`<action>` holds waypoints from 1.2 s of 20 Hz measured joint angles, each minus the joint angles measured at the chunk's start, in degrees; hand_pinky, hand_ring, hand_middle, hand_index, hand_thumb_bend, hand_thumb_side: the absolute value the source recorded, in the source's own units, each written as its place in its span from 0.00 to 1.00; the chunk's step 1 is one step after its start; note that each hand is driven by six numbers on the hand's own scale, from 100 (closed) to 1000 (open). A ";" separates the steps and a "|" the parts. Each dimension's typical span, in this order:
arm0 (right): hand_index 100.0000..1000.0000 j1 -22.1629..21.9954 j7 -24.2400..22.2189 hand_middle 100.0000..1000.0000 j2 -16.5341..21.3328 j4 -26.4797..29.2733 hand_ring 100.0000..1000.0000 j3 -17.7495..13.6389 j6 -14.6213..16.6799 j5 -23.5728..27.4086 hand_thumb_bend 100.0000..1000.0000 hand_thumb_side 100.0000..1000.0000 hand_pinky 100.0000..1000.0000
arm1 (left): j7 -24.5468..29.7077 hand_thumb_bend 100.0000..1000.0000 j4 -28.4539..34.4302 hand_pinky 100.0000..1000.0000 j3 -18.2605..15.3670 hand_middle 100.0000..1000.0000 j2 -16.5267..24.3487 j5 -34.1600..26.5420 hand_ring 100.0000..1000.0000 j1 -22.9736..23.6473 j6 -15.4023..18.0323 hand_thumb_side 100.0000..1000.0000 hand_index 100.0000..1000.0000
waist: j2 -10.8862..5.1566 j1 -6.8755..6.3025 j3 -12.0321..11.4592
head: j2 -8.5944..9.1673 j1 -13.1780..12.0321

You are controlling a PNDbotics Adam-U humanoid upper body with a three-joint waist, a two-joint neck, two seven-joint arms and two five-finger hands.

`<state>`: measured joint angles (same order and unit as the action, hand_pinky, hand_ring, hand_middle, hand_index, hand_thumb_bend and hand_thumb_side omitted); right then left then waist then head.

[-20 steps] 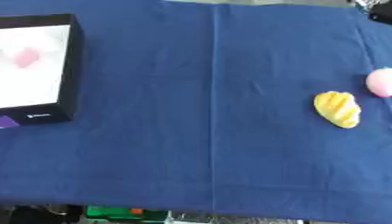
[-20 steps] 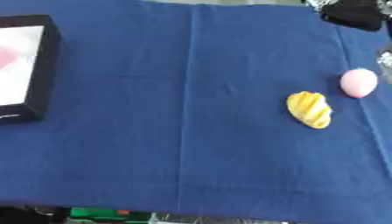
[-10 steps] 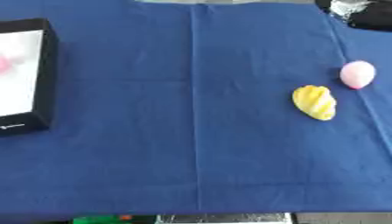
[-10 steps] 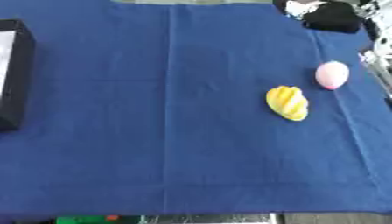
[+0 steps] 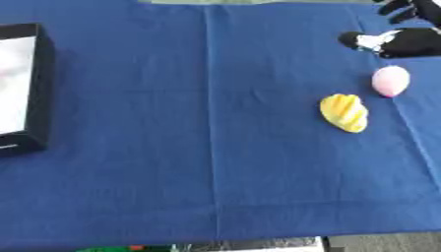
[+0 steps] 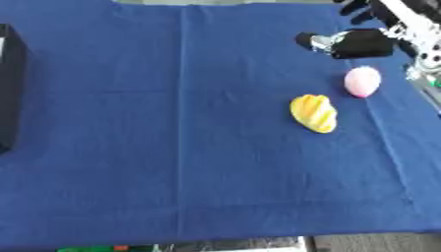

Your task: Pick up the objects with one hand, pass them to the other hand, and then place them into the box on the other side of the table.

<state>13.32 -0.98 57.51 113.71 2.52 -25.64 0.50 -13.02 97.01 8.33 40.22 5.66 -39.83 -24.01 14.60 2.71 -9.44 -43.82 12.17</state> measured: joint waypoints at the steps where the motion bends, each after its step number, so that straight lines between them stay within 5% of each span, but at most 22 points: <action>1: 0.76 -0.51 -1.03 0.74 0.30 0.00 0.75 0.16 -0.05 -0.31 0.56 0.30 0.73 | -0.03 0.00 0.00 0.67 0.00 0.60 0.00 0.00 0.66 0.01 -0.08 0.60 0.74 | 0.00 0.00 -0.04 | 0.00 0.00; 24: 0.78 -8.54 -6.94 0.74 -0.38 0.03 0.74 4.94 -4.28 -8.33 0.52 0.29 0.75 | 0.45 0.00 -0.36 0.67 0.37 0.60 -0.06 0.37 0.67 0.11 -0.91 0.61 0.74 | 0.03 -0.18 -0.40 | -0.26 0.24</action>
<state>4.78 -7.92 57.13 113.74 7.47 -29.92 -7.83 -12.57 96.64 8.70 40.16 6.03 -39.72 -24.92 14.62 2.54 -9.84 -44.09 12.41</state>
